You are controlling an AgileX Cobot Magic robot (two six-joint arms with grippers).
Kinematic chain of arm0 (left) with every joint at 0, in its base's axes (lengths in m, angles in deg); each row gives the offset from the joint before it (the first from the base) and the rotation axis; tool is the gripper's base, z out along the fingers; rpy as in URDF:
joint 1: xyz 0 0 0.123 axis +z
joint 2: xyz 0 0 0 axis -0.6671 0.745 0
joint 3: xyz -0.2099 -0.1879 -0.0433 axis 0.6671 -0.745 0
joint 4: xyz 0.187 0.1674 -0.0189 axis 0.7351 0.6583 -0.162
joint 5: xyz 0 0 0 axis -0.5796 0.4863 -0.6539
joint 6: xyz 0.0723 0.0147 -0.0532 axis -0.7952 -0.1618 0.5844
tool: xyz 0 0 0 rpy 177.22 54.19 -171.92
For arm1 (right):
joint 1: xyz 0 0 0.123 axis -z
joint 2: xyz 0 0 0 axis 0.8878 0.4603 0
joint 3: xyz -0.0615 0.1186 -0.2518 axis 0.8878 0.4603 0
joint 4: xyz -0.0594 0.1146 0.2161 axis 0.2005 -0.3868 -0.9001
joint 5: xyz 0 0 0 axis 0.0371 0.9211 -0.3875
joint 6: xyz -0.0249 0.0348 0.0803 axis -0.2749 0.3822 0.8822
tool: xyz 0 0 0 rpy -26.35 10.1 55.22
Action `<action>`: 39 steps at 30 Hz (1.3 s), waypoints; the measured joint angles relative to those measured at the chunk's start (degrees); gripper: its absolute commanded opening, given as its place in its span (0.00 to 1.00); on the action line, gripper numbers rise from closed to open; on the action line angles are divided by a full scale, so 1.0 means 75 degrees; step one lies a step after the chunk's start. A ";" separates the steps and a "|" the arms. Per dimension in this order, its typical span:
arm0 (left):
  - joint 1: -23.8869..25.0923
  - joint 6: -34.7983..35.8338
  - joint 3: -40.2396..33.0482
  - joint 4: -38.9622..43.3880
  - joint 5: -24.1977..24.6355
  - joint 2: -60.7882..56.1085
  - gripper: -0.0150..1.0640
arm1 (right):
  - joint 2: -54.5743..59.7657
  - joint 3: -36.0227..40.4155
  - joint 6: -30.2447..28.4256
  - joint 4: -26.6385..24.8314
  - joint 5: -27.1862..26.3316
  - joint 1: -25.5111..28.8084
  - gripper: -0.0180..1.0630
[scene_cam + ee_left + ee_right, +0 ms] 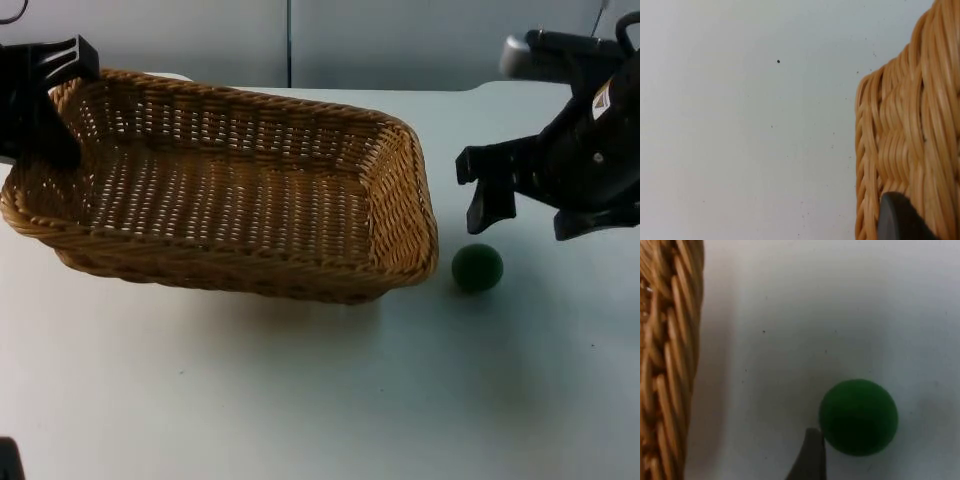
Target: Pick up the basket with the left hand and place the ball into the basket with the right hand.
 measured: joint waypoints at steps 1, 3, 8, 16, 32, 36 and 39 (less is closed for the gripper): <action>0.0000 0.0000 0.0000 0.0000 0.0000 0.0000 0.01 | 0.0084 0.0000 0.0016 -0.0014 -0.0068 0.0000 0.71; 0.0000 0.0000 0.0000 0.0000 0.0000 0.0000 0.01 | 0.0184 0.0000 0.0026 -0.0018 -0.0157 0.0000 0.71; 0.0000 -0.0016 0.0000 0.0000 0.0000 0.0000 0.01 | 0.0475 -0.0016 0.0026 -0.0018 -0.0495 0.0000 0.71; 0.0000 -0.0016 0.0000 0.0000 0.0000 0.0000 0.01 | 0.0731 -0.0016 0.0026 -0.0018 -0.0786 0.0000 0.70; 0.0000 -0.0016 0.0000 0.0000 0.0000 0.0000 0.01 | 0.1034 -0.0028 0.0033 -0.0018 -0.0957 0.0000 0.67; 0.0000 -0.0016 0.0000 0.0032 0.0000 0.0000 0.01 | 0.1265 -0.0028 0.0045 -0.0004 -0.0957 -0.0074 0.67; 0.0000 -0.0037 0.0000 0.0067 -0.0018 0.0000 0.01 | 0.1335 -0.0028 0.0045 -0.0004 -0.0973 -0.0103 0.66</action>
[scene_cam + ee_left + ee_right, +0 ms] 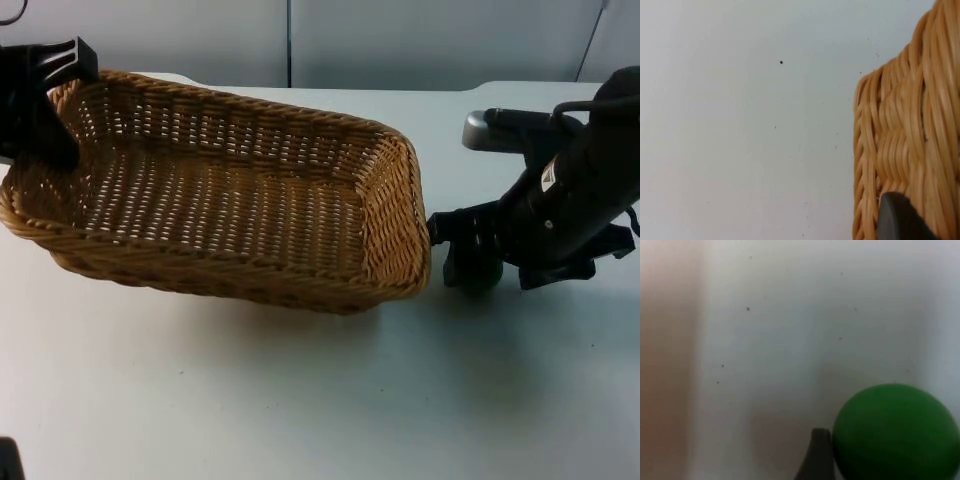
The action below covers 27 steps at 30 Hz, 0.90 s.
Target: Pick up the basket with the left hand and place the ball into the basket with the right hand.
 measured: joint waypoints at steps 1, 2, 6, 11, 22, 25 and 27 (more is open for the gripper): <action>0.0000 0.0000 0.0000 0.0020 0.0000 0.0000 0.01 | 0.0019 0.0000 0.0000 0.0000 -0.0017 0.0000 0.64; 0.0000 0.0000 0.0000 0.0019 0.0000 0.0000 0.01 | 0.0029 0.0000 0.0000 0.0000 -0.0033 0.0000 0.59; 0.0000 0.0000 0.0000 0.0019 0.0000 0.0000 0.01 | 0.0036 0.0000 0.0000 0.0114 -0.0067 0.0000 0.39; 0.0000 0.0000 0.0000 0.0019 0.0000 0.0000 0.01 | 0.0036 -0.0016 0.0006 0.0504 -0.0186 0.0000 0.18; 0.0055 0.0000 0.0000 -0.0011 -0.0064 0.0000 0.01 | -0.0086 -0.1204 0.0043 0.2082 0.0790 0.0000 0.09; 0.0055 0.0000 0.0000 -0.0011 -0.0046 0.0000 0.01 | -0.0242 -0.1624 0.0324 0.2606 0.1179 0.0000 0.09; 0.0055 -0.0015 0.0000 -0.0011 -0.0030 0.0000 0.01 | -0.0404 -0.2034 0.0617 0.3168 0.1575 0.0000 0.09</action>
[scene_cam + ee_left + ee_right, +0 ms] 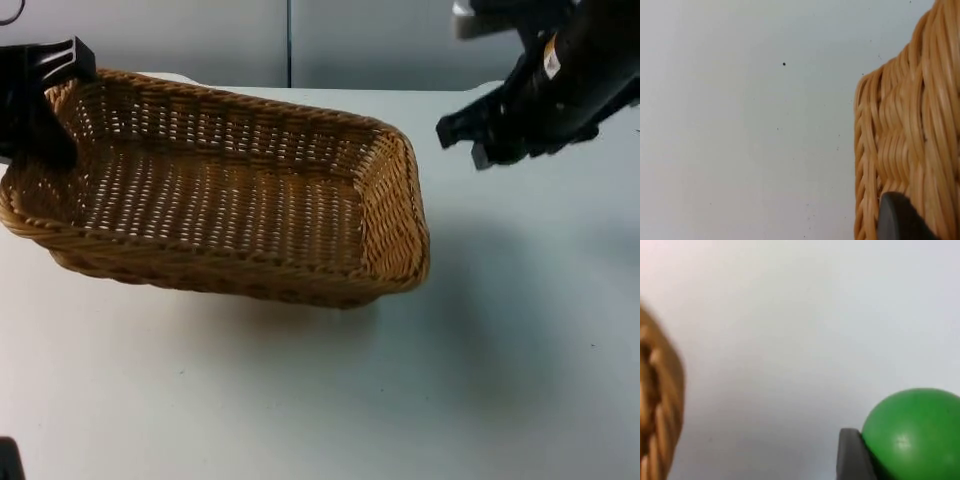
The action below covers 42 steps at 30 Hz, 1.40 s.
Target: Pick up the basket with the left hand and place the ball into the basket with the right hand.
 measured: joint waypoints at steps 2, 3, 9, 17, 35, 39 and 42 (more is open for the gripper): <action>0.0000 0.0000 0.0000 0.0000 0.0000 0.0000 0.01 | -0.0086 -0.0148 0.0131 0.0175 0.0143 0.0000 0.09; 0.0000 0.0000 0.0000 0.0000 0.0000 0.0000 0.01 | -0.0183 -0.0303 0.0235 0.0336 0.0221 0.0000 0.09; 0.0000 0.0000 0.0000 0.0000 0.0000 0.0000 0.01 | -0.0698 -0.0794 0.0126 -0.0231 0.0176 -0.0292 0.09; 0.0000 0.0000 0.0000 0.0000 0.0000 0.0000 0.01 | -0.0825 -0.0847 -0.1631 -0.3102 -0.0004 -0.1042 0.09; 0.0000 0.0000 0.0000 0.0000 0.0000 0.0000 0.01 | 0.0343 -0.0847 -0.2209 -0.3754 -0.0991 -0.2205 0.09; 0.0000 0.0000 0.0000 0.0000 0.0000 0.0000 0.01 | 0.0627 -0.0847 -0.2209 -0.3892 -0.1190 -0.2303 0.10; 0.0000 0.0000 0.0000 0.0000 0.0000 0.0000 0.01 | 0.0755 -0.0847 -0.2209 -0.3950 -0.1384 -0.2349 0.12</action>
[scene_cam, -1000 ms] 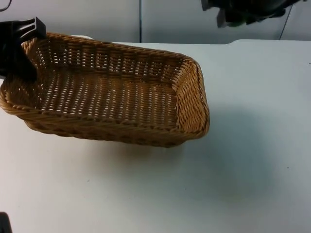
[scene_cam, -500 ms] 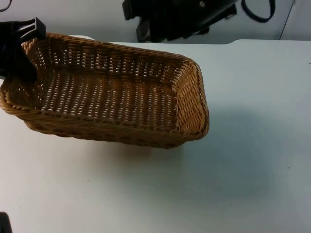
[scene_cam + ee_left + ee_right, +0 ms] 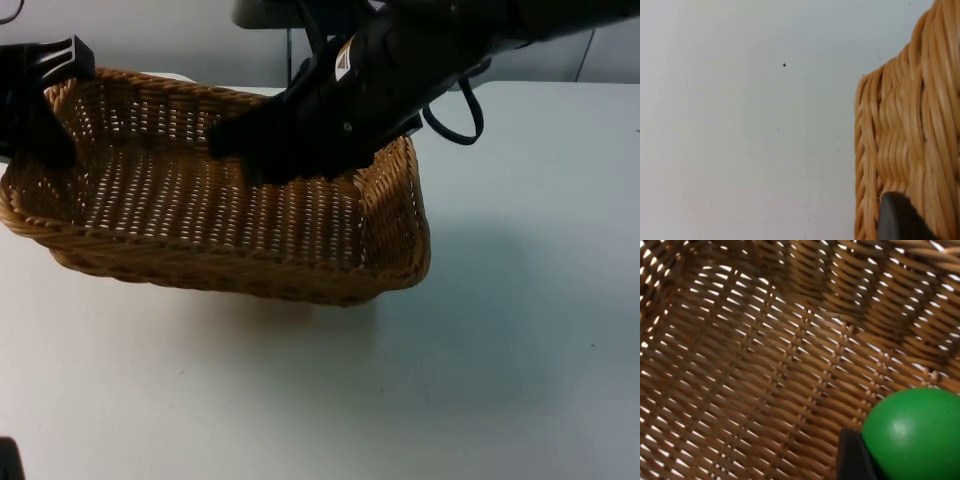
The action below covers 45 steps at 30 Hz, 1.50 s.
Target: Pick up the basket with the left hand and place the ball into the basket with the right hand.
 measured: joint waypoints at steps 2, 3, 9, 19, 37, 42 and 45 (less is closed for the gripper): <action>0.0000 0.0000 0.0000 0.0000 0.0000 0.0000 0.01 | 0.0045 0.0000 0.0000 -0.0014 -0.0104 -0.0015 0.12; 0.0000 0.0000 0.0000 0.0000 0.0000 0.0000 0.01 | 0.0062 0.0000 0.0000 -0.0034 -0.0189 -0.0031 0.12; 0.0000 0.0000 0.0000 0.0000 0.0000 0.0000 0.01 | 0.0062 0.0000 0.0000 -0.0100 -0.0551 -0.0105 0.12; 0.0000 0.0000 0.0000 0.0000 0.0000 0.0000 0.01 | 0.0062 0.0000 -0.0090 -0.0118 -0.0629 -0.0192 0.12; 0.0000 0.0000 0.0000 0.0000 -0.0341 0.0000 0.01 | 0.0147 0.0000 -0.0151 -0.0234 -0.0664 -0.0295 0.55; 0.0000 0.0000 0.0000 0.0000 -0.0363 0.0000 0.01 | 0.0147 0.0000 -0.0151 -0.0234 -0.0648 -0.0295 0.65; 0.0000 0.0000 0.0000 0.0000 -0.0360 0.0000 0.01 | 0.0147 0.0000 -0.0151 -0.0234 -0.0632 -0.0295 0.63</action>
